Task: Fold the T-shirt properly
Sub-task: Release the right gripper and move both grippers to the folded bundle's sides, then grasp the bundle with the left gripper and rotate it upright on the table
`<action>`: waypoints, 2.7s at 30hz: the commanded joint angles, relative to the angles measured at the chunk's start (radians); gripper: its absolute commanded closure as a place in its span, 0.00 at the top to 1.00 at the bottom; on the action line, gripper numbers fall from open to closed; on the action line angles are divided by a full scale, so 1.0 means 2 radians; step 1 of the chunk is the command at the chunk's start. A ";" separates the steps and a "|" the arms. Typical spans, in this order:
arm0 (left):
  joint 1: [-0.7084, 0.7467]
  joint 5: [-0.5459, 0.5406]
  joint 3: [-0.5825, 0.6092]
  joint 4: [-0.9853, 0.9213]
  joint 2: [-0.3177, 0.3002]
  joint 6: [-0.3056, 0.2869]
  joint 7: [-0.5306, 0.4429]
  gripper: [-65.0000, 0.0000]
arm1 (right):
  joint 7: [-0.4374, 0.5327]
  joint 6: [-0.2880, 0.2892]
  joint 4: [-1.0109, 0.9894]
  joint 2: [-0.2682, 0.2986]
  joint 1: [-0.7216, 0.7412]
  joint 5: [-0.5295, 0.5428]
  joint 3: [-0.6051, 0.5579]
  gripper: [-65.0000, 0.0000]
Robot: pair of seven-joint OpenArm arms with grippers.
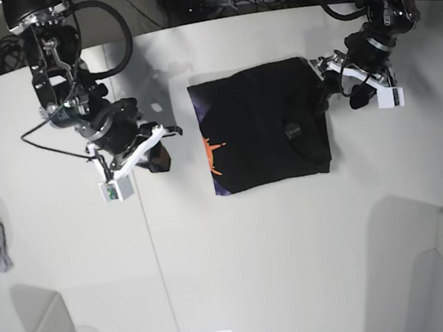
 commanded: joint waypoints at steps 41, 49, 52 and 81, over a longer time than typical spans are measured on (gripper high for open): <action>-0.131 -0.008 0.142 -0.167 -0.045 0.069 -0.008 0.10 | 0.014 0.005 0.008 0.005 -0.011 0.003 0.009 0.00; -0.164 -0.008 0.222 -0.163 -0.099 0.069 -0.008 0.00 | 0.014 0.005 0.010 0.001 -0.060 0.003 0.102 0.00; -0.193 -0.008 0.289 -0.159 -0.133 0.069 -0.008 0.00 | 0.014 0.005 0.010 0.001 -0.082 0.003 0.140 0.00; -0.363 0.415 0.560 -0.161 -0.121 -0.138 -0.068 0.00 | 0.013 0.005 0.011 -0.087 -0.198 0.003 0.239 0.00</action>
